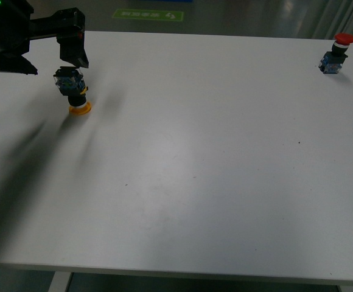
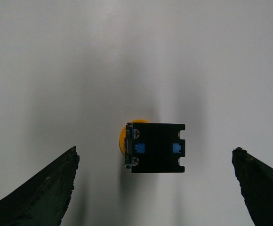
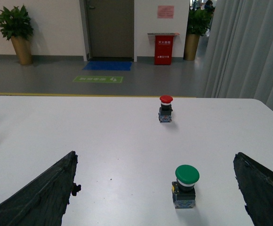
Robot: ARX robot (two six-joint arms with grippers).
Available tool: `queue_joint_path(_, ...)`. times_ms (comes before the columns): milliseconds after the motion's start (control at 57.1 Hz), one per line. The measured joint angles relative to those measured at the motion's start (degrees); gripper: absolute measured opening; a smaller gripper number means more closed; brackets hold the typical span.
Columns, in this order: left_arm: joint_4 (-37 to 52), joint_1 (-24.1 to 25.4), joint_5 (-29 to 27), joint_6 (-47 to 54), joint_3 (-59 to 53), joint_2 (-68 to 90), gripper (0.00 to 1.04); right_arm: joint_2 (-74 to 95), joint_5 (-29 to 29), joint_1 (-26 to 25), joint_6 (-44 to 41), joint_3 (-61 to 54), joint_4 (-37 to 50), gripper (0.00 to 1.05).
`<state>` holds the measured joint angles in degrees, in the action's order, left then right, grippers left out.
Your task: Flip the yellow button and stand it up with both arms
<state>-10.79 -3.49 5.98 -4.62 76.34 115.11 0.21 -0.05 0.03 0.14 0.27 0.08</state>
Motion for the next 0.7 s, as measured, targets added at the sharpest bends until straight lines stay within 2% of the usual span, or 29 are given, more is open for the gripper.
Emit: queue_joint_path(700,-2.5,-0.3,-0.2,0.1,2.7,2.5,0.98,0.0,0.0,0.0,0.0,0.0,0.0,0.97)
